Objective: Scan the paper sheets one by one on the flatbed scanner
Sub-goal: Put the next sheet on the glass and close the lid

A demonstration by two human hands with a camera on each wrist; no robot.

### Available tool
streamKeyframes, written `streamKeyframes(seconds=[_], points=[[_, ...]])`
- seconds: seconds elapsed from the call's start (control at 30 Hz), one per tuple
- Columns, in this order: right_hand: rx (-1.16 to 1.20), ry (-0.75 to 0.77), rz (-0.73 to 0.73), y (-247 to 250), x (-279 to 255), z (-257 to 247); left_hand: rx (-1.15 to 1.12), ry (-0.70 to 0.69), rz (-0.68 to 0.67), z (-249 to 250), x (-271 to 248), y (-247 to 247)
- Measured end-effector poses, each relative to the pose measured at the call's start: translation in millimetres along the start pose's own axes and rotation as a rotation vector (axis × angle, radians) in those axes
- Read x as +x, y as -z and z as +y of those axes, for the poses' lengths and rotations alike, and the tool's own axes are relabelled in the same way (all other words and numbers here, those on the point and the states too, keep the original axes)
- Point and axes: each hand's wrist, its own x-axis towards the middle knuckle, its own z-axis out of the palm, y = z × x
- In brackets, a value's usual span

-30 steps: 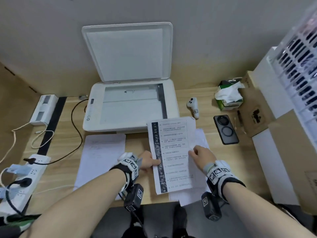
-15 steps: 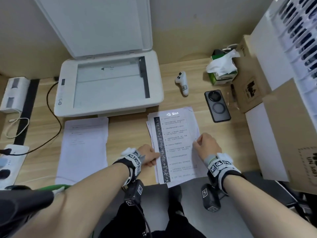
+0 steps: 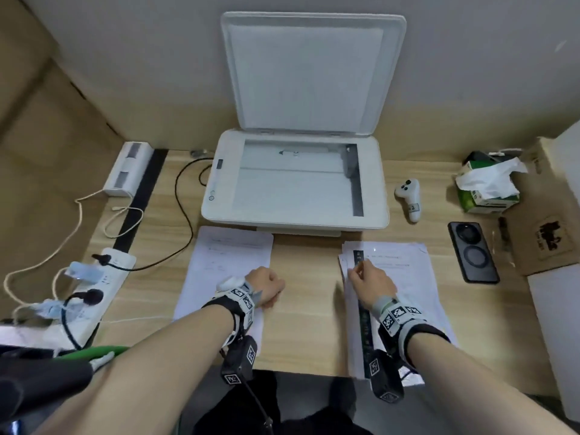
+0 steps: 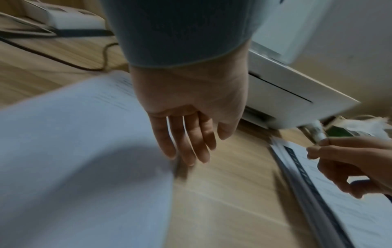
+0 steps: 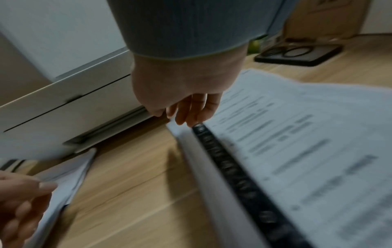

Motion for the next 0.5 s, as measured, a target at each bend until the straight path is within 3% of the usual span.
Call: streamKeyframes(seconds=[0.17,0.27,0.37,0.5], points=[[-0.021,0.088,-0.161,-50,7,-84,0.02,0.023,0.206,-69,-2,64],[-0.059,0.113,-0.26,-75,9,-115,0.1,0.01,0.264,-102,1,87],[-0.103,0.093,-0.295,-98,8,-145,0.21,0.064,0.195,-136,-2,101],[-0.114,0.066,-0.289,-114,9,-163,0.155,0.061,0.072,-162,-5,96]])
